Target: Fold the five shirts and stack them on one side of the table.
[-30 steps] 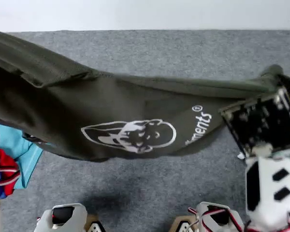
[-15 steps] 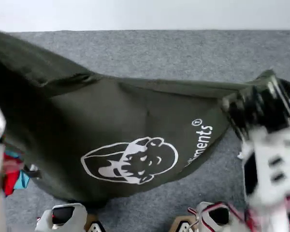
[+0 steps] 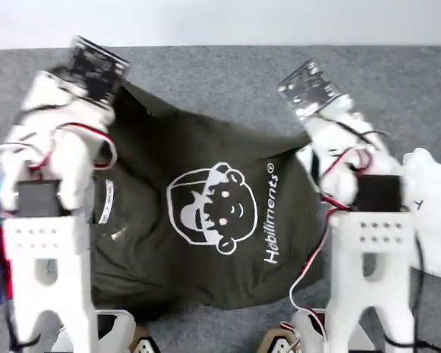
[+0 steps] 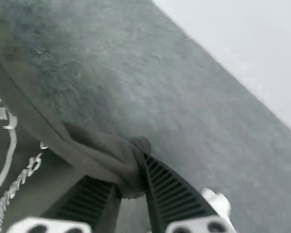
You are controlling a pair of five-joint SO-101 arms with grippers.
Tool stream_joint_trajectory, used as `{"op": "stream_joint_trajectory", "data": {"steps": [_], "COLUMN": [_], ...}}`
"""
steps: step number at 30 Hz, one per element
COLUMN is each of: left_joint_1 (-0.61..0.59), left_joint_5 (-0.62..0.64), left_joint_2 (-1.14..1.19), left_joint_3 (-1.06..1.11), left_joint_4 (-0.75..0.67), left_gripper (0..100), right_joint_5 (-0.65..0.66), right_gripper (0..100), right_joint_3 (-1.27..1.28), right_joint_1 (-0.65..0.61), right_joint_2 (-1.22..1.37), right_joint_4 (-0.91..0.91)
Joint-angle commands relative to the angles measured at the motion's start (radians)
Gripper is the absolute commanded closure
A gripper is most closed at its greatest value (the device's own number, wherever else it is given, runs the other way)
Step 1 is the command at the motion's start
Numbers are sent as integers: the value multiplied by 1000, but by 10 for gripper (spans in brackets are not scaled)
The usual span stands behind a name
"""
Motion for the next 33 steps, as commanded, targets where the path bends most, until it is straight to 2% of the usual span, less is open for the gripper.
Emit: {"op": "stream_joint_trajectory", "data": {"steps": [1,7,11,23,27,33], "left_joint_1": [23,21,28,26,25,17], "left_joint_5": [-11,-6,-5,-18,-75,-83], "left_joint_2": [46,272,399,784,879,930], "left_joint_3": [154,157,68,-476,-596,-690], "left_joint_4": [-184,-382,-479,-543,-520,-514], "left_gripper": [995,995,995,995,995,995], "right_joint_5": [-12,-38,-68,-61,-61,-61], "right_gripper": [984,985,986,987,987,987], "right_joint_3": [97,58,-54,-585,-730,-836], "right_joint_1": [-13,-7,-7,-7,-7,-10], "right_joint_2": [53,274,426,835,949,1027], "right_joint_4": [-205,-406,-481,-591,-590,-590]}}
